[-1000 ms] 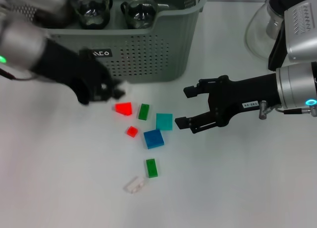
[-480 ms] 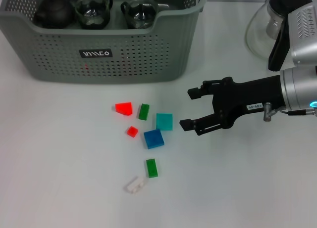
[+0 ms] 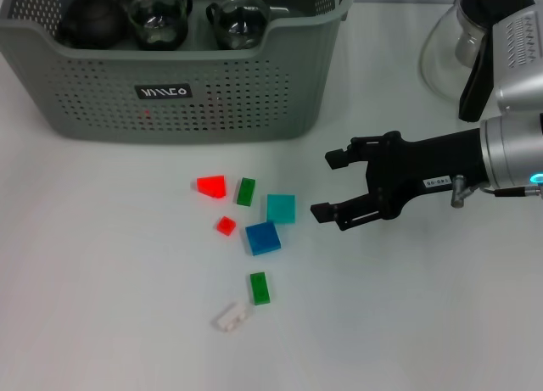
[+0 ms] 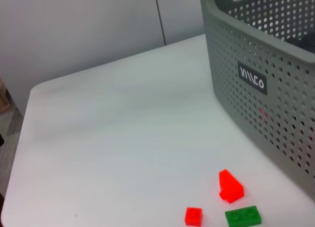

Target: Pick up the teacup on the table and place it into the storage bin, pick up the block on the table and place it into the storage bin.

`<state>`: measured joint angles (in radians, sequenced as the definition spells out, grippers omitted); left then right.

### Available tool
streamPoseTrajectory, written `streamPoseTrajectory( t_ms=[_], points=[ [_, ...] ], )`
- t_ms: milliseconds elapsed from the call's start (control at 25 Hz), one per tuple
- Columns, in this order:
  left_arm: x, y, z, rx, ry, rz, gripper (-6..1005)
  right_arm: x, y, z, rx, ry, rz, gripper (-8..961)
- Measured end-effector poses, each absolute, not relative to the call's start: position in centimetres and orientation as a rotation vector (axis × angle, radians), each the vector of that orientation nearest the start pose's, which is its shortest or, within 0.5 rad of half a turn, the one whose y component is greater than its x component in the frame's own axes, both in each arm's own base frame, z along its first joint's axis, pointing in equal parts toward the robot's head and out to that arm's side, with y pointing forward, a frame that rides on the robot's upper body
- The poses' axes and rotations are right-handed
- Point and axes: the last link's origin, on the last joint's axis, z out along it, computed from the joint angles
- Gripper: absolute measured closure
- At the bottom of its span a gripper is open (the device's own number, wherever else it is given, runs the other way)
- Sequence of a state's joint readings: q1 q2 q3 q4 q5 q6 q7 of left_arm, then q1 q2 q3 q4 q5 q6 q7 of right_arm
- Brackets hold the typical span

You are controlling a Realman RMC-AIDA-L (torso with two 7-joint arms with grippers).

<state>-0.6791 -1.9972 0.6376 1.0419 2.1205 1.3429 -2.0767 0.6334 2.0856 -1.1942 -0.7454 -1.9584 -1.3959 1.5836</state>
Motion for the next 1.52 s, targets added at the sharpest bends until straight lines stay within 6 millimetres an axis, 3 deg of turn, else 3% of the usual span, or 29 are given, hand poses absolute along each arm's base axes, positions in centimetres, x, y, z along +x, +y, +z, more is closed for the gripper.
streamPoseTrajectory(
  t_ms=[200, 320, 400, 440, 560, 800, 1080, 1400, 1520],
  points=[
    [-20.4, 42.5, 11.4, -2.328, -0.886, -0.542, 676, 20.1, 34.4, -5.8, -3.045, 0.43, 0.328, 8],
    [-18.8, 41.8, 10.9, -2.443, -0.818, -0.5, 583, 20.0, 34.3, -5.8, -3.062, 0.402, 0.332, 8],
    [-16.3, 39.7, 10.1, -2.651, -0.658, -0.466, 524, 19.7, 34.2, -5.7, -3.08, 0.397, 0.344, 8],
    [-16.3, 39.7, 10.1, -2.651, -0.658, -0.466, 494, 19.7, 34.1, -5.6, -3.087, 0.399, 0.353, 8],
    [-14.5, 37.0, 8.4, -2.846, -0.509, -0.395, 406, 19.6, 34.2, -5.2, -3.079, 0.414, 0.382, 8],
    [-15.3, 33.6, 4.9, -3.06, -0.415, -0.215, 192, 19.6, 34.8, -4.7, -3.023, 0.46, 0.444, 8],
    [-16.1, 30.5, 3.9, -3.184, -0.277, -0.009, 47, 19.8, 35.4, -4.4, -2.967, 0.524, 0.473, 8],
    [-17.1, 29.9, -0.2, -3.169, -0.066, 0.521, 50, 19.4, 36.6, -5.0, -2.911, 0.583, 0.463, 9],
    [-17.0, 30.1, -1.3, -3.166, 0.052, 0.618, 51, 19.2, 36.9, -5.2, -2.898, 0.599, 0.478, 9]
  ],
)
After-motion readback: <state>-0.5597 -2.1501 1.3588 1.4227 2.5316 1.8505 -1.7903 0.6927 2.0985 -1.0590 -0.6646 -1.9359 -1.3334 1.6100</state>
